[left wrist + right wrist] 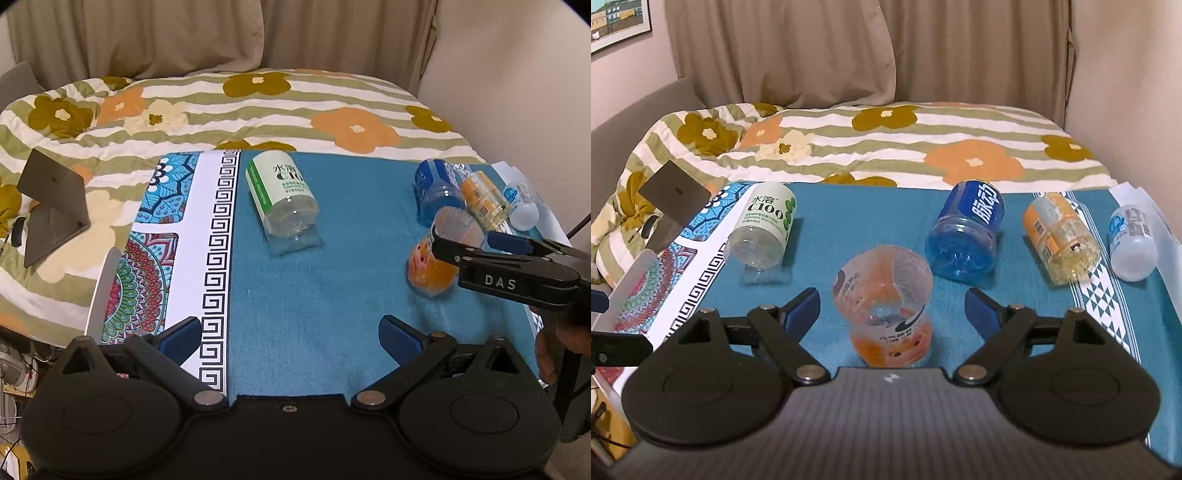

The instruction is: Flip cup upright

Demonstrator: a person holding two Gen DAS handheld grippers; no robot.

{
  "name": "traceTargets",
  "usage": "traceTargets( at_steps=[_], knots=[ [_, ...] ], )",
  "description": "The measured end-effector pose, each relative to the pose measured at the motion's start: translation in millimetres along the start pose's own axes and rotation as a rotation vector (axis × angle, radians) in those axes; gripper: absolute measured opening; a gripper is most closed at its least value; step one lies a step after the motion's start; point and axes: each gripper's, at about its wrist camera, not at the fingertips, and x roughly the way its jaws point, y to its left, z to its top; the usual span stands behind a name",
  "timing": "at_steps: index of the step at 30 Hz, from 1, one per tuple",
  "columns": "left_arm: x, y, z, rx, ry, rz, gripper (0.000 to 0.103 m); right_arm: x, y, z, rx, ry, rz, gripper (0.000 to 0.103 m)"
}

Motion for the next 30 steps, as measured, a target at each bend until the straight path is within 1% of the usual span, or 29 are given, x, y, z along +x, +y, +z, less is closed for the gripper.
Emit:
traceTargets(
  at_steps=[6,10,16,20,23,27,30],
  knots=[
    [-23,-10,7,-0.015,-0.061,0.009,0.103,-33,-9,12,0.021,0.031,-0.023,0.103],
    [-43,-23,12,-0.002,-0.122,0.041,0.103,-65,-16,19,0.016,0.054,-0.044,0.103],
    [-65,-41,9,0.006,-0.186,0.06,0.103,-106,-31,23,0.01,0.107,-0.092,0.103],
    [-70,-53,4,0.018,-0.205,0.085,0.103,-119,-42,19,0.014,0.151,-0.132,0.103],
    [-74,-61,-1,0.033,-0.225,0.089,0.103,-126,-51,12,0.029,0.165,-0.143,0.103],
    [-76,-70,-8,0.054,-0.247,0.096,0.103,-131,-57,4,0.028,0.169,-0.164,0.103],
    [-79,-74,-12,0.06,-0.252,0.099,0.103,-134,-61,1,0.038,0.167,-0.162,0.103]
  ],
)
